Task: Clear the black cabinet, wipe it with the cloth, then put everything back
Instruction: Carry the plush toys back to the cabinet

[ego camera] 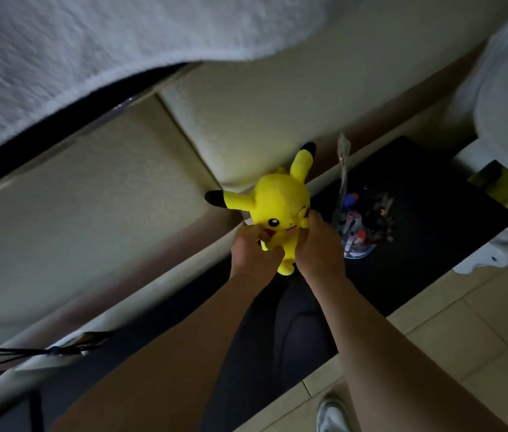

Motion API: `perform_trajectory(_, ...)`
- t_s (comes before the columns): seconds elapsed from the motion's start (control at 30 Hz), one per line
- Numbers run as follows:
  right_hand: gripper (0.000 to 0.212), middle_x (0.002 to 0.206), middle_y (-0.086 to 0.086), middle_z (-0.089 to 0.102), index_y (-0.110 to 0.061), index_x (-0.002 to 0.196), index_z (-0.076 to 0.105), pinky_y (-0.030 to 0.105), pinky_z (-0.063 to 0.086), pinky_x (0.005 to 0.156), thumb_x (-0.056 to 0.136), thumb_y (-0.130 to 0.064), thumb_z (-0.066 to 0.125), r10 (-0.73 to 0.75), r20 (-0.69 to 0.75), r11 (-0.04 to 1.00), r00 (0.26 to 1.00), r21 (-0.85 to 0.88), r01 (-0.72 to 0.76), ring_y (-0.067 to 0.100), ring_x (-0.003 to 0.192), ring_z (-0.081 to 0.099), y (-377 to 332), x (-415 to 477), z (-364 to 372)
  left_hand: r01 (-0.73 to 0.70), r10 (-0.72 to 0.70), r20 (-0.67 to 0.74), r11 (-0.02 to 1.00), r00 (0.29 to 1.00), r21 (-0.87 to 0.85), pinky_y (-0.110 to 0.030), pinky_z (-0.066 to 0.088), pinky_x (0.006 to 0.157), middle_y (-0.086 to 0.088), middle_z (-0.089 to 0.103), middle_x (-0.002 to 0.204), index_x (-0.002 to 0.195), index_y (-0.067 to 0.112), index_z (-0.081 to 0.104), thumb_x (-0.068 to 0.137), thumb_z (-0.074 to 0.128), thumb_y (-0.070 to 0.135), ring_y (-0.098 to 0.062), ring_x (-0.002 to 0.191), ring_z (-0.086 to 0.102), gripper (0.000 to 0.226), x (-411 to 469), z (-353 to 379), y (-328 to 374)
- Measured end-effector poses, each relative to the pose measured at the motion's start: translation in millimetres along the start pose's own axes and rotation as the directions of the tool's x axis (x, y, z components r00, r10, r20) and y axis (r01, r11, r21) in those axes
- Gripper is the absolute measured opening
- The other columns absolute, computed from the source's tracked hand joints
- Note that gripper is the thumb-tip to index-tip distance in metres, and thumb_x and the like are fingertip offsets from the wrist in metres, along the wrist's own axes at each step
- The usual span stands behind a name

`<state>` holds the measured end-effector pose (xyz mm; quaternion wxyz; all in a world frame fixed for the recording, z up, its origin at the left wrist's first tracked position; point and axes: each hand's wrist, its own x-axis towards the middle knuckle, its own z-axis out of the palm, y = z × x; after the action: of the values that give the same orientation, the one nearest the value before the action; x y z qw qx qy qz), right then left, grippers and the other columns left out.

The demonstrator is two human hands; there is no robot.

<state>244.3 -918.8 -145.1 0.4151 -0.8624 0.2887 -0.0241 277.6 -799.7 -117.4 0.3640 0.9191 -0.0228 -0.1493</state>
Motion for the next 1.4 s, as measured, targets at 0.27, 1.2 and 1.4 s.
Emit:
perform_trajectory(0.27, 0.028, 0.112, 0.017, 0.064, -0.009, 0.129, 0.053, 0.031, 0.036, 0.076, 0.102, -0.012, 0.045, -0.022, -0.033, 0.999, 0.999, 0.035, 0.023, 0.034, 0.106, 0.061, 14.0, 7.9, 11.1, -0.05, 0.05, -0.003, 0.999, 0.999, -0.015, -0.005, 0.034, 0.055, 0.005, 0.053, 0.104, 0.076, 0.019, 0.057, 0.078, 0.076, 0.011, 0.0, 0.079, 0.05, 0.021, 17.9, 17.9, -11.6)
perform_trajectory(1.2, 0.073, 0.157, 0.017, 0.039, -0.009, 0.158, 0.021, 0.041, 0.038, 0.111, 0.098, -0.016, 0.062, 0.074, 0.131, 0.98, 0.989, 0.172, -0.096, 0.034, 0.142, 0.041, -17.6, -77.4, -56.5, 0.044, -0.047, -0.025, 0.993, 0.999, -0.11, -0.019, 0.05, 0.083, 0.004, 0.048, 0.117, 0.105, 0.022, 0.045, 0.075, 0.084, 0.024, -0.009, 0.104, 0.052, 0.049, -65.0, -37.4, 19.4)
perform_trajectory(1.4, 0.077, 0.158, 0.014, 0.039, -0.019, 0.16, 0.019, 0.048, 0.042, 0.112, 0.098, -0.033, 0.062, 0.125, 0.194, 0.972, 0.973, 0.171, -0.159, 0.03, 0.14, 0.046, -66.8, -155.9, -117.7, 0.01, -0.003, 0.066, 0.995, 0.998, -0.099, -0.033, 0.055, 0.094, 0.005, 0.051, 0.128, 0.128, 0.022, 0.047, 0.077, 0.083, 0.031, -0.008, 0.117, 0.054, 0.064, -142.5, -117.9, 40.6)
